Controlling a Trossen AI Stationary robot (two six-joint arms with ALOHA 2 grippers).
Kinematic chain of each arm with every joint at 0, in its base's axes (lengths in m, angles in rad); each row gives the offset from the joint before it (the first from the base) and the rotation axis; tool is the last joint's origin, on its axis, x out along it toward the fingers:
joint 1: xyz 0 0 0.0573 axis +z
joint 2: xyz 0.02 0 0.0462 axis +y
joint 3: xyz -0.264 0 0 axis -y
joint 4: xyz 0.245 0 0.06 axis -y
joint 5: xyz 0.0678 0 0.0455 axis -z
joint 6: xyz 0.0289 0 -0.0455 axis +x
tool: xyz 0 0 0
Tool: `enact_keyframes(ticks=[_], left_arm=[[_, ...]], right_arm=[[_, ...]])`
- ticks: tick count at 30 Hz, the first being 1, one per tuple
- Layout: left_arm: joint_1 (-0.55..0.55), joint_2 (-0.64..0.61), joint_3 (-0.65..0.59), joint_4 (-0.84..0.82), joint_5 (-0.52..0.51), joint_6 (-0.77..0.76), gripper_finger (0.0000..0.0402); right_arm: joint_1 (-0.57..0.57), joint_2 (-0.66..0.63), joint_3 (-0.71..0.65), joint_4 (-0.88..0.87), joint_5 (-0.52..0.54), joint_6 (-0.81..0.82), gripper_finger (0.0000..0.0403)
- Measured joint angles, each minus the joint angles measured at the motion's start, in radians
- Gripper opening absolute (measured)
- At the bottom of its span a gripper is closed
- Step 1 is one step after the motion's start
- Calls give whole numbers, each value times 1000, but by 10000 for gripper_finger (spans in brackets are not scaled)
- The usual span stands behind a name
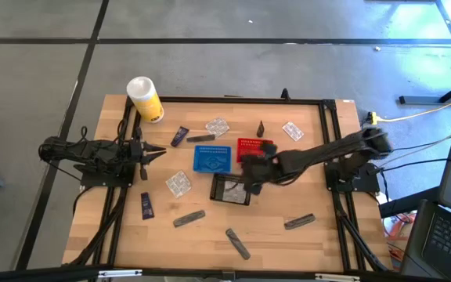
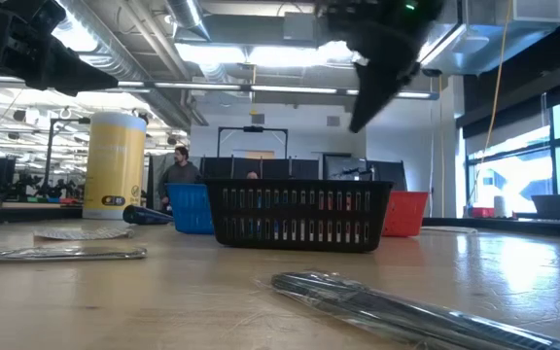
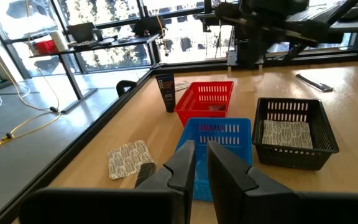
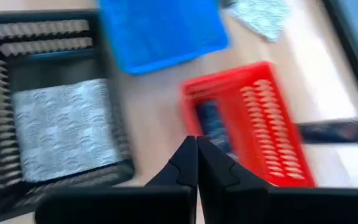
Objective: Pick & Place Travel size toiletries
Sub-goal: Adjust the red bin
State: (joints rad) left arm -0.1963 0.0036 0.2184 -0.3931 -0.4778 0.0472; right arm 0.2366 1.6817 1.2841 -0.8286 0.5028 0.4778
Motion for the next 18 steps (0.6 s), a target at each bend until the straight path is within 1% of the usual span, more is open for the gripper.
enact_keyframes(ticks=[5, 9, 11, 15, 18], left_arm=[[0, 0, 0, 0, 0, 0, 38], [0, 0, 0, 0, 0, 0, 36], [0, 0, 0, 0, 0, 0, 36], [0, 0, 0, 0, 0, 0, 35], [0, 0, 0, -1, 2, 0, 36]], right_arm=[[-69, -208, -210, 169, 18, 20, 0], [-141, -304, -339, 312, 26, 13, 0], [-182, -317, -389, 390, -16, -6, 0], [-252, -291, -467, 579, -138, -67, 0], [-285, -262, -490, 635, -210, -71, 0]])
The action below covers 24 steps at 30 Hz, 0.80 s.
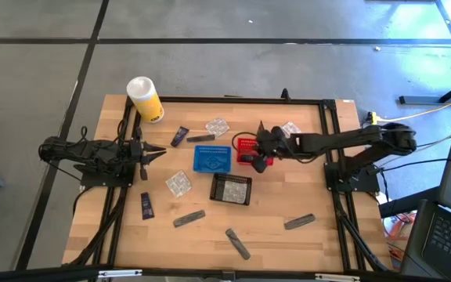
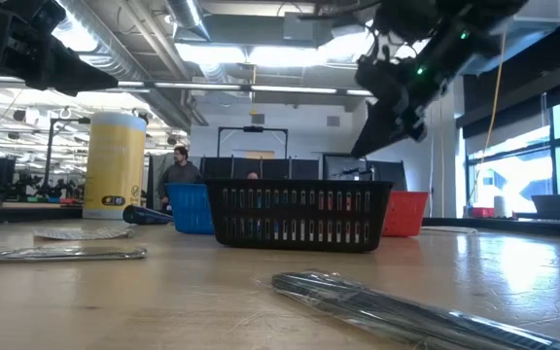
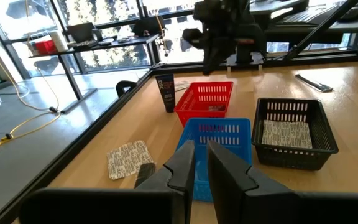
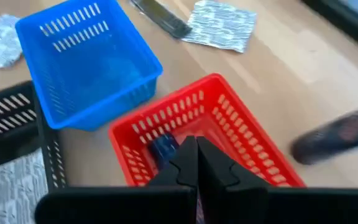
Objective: Pick & Place Travel size toiletries
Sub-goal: Adjust the red bin
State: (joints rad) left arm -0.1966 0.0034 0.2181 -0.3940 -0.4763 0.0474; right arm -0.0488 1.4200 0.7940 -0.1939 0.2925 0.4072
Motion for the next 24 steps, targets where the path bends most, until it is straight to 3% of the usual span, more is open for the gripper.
enact_keyframes(ticks=[6, 24], left_arm=[[0, 0, 0, 1, 2, 0, 38], [0, 0, 0, 1, 6, 0, 38]], right_arm=[[3, 78, 11, 89, -81, -4, 0], [14, 215, 11, 165, -92, 48, 0]])
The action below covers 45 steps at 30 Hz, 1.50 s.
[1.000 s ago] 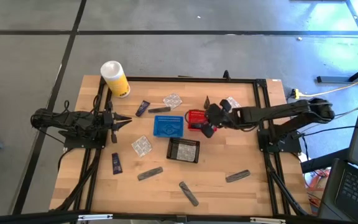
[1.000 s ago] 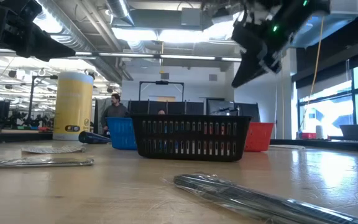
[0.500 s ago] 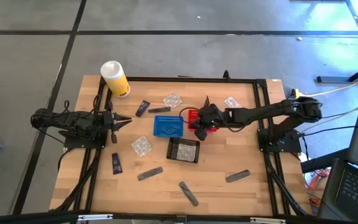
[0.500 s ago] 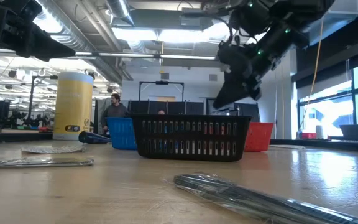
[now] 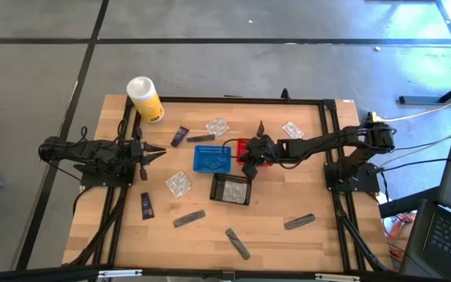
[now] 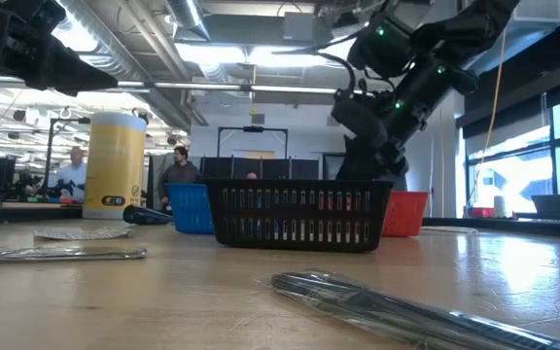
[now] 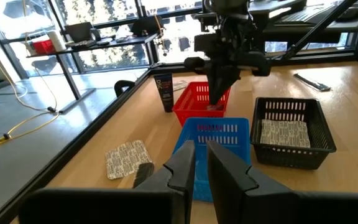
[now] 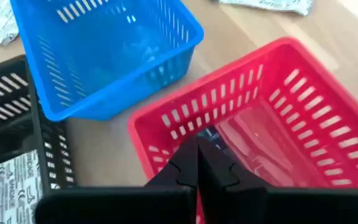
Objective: Pick & Place Travel size toiletries
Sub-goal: Adjust the red bin
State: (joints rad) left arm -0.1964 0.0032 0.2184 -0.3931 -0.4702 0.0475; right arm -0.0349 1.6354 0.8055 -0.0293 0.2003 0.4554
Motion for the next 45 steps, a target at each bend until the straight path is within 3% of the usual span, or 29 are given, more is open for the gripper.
enact_keyframes(ticks=[18, 28, 38, 45], left_arm=[[0, 0, 0, 0, 0, 0, 38], [0, 0, 0, 0, 0, 0, 35], [0, 0, 0, 0, 0, 0, 37], [0, 0, 0, 0, 0, 0, 35]], right_arm=[[32, 26, 2, 40, -19, 39, 0], [66, 96, 122, 14, -108, 15, 0], [68, 96, 202, -177, 23, -21, 0], [62, 111, 201, -184, -27, -2, 0]])
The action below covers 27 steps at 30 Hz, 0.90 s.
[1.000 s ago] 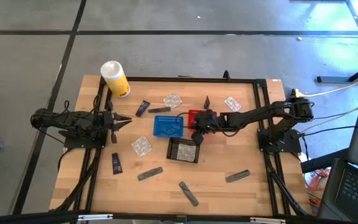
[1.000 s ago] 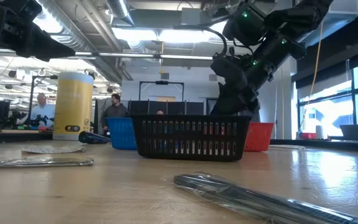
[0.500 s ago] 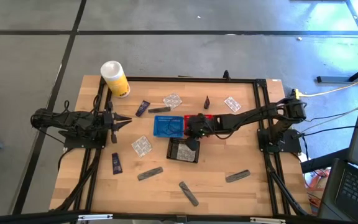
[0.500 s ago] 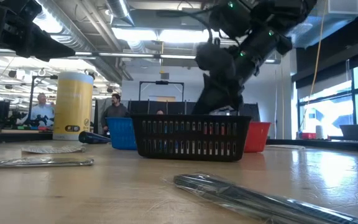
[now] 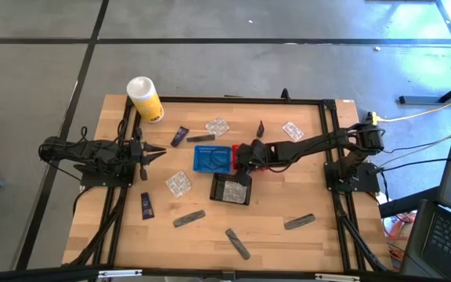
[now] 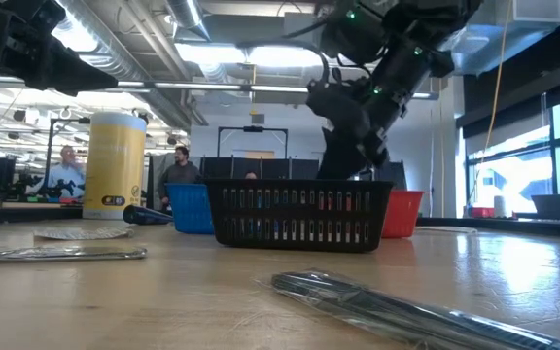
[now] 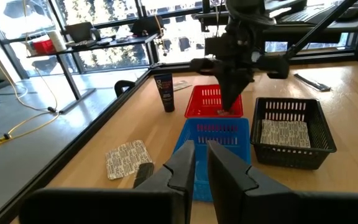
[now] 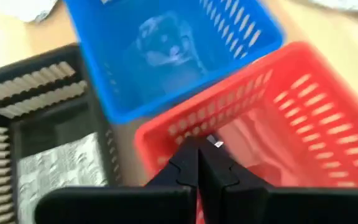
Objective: Pick & Place Travel size toiletries
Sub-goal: Adjust the red bin
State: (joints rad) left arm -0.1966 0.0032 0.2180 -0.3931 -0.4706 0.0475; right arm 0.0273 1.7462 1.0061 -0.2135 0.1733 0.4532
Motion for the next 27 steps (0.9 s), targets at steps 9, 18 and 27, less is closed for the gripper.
enact_keyframes(ticks=[9, 18, 27], left_arm=[[0, 0, 0, -1, 0, 0, 38], [0, 0, 0, 0, -1, 0, 35], [0, 0, 0, 0, 0, 0, 38]], right_arm=[[17, 25, 0, 41, -89, 9, 0], [17, -20, 52, 15, -55, -55, 0], [128, -129, 106, -388, 81, 2, 0]])
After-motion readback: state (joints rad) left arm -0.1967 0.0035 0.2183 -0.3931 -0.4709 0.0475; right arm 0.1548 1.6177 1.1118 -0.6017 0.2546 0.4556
